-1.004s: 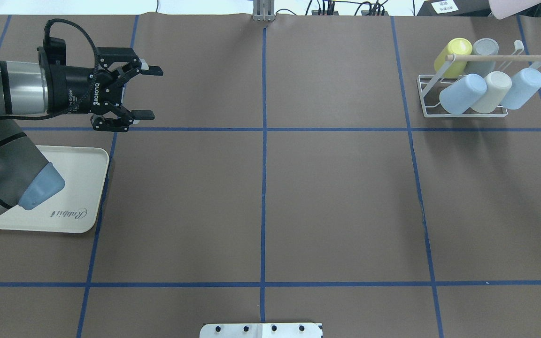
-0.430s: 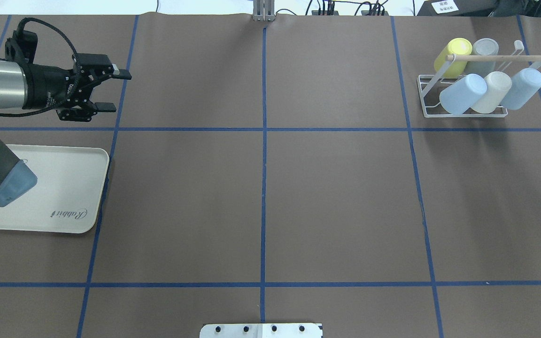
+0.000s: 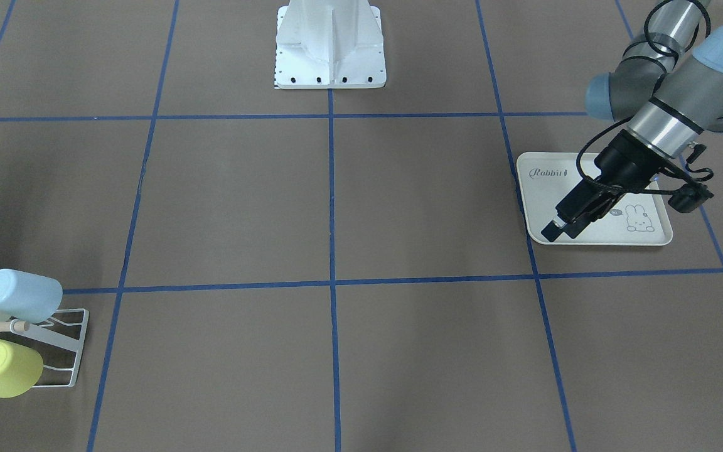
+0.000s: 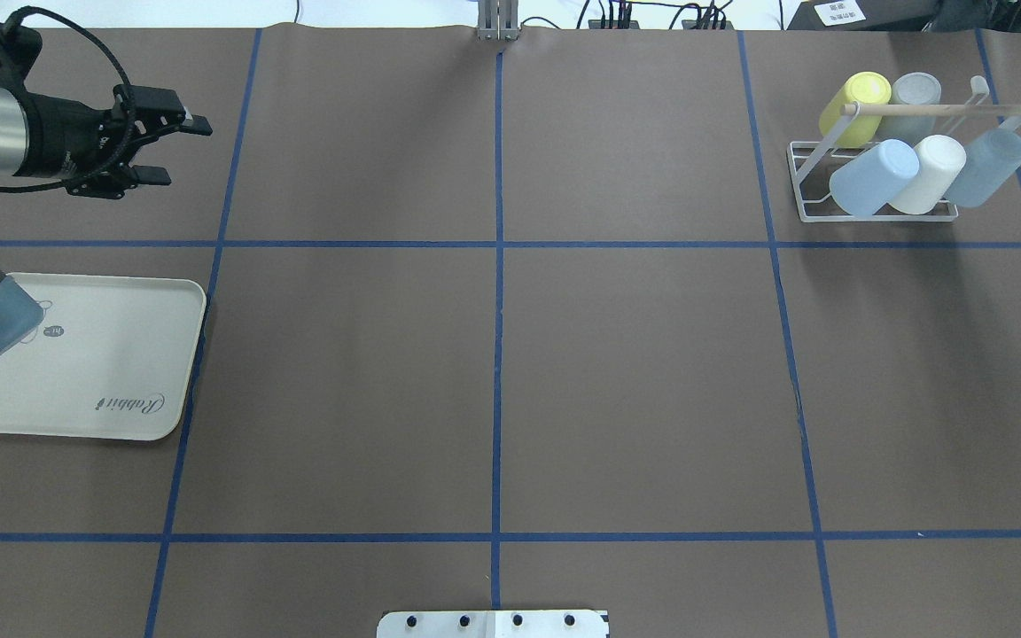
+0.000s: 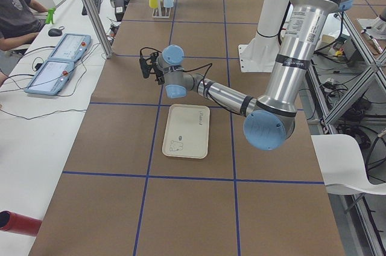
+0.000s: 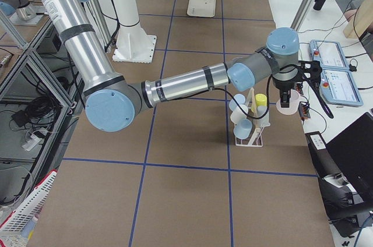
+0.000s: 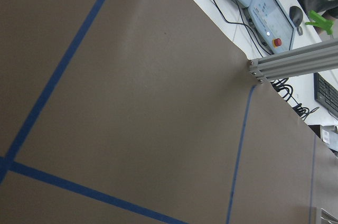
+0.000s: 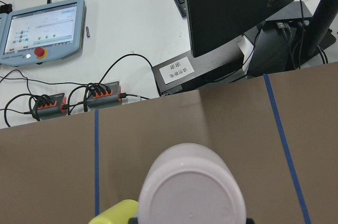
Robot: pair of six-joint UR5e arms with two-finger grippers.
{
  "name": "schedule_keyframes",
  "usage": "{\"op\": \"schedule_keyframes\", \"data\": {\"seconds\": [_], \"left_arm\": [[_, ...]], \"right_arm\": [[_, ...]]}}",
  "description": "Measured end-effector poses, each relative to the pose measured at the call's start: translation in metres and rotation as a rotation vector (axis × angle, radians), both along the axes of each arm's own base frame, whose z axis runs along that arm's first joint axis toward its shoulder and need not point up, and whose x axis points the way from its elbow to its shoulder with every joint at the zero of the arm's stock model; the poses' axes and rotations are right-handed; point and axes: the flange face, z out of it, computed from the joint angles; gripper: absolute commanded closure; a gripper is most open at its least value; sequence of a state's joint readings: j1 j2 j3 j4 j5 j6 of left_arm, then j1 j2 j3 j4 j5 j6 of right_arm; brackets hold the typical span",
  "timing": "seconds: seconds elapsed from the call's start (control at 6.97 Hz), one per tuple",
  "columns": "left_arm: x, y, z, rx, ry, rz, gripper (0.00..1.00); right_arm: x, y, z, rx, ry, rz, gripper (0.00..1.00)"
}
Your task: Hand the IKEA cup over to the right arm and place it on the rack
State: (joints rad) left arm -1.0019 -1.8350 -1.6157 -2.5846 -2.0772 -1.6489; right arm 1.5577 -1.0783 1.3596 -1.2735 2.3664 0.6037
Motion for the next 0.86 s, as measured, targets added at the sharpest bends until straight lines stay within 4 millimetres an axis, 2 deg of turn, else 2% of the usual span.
{"op": "schedule_keyframes", "data": {"seconds": [0.14,0.43,0.86], "left_arm": [[-0.006,-0.004,0.005,0.01,-0.036,-0.003,0.0],[-0.014,-0.006,0.014,0.034,-0.102,0.005,0.0],[-0.018,-0.006,0.017,0.039,-0.118,0.004,0.0]], "right_arm": [[-0.019,-0.013,0.013,-0.024,0.01,-0.037,0.71],[-0.062,-0.022,0.034,-0.046,0.027,-0.113,0.71],[-0.083,-0.024,0.058,-0.031,0.087,-0.178,0.71]]}}
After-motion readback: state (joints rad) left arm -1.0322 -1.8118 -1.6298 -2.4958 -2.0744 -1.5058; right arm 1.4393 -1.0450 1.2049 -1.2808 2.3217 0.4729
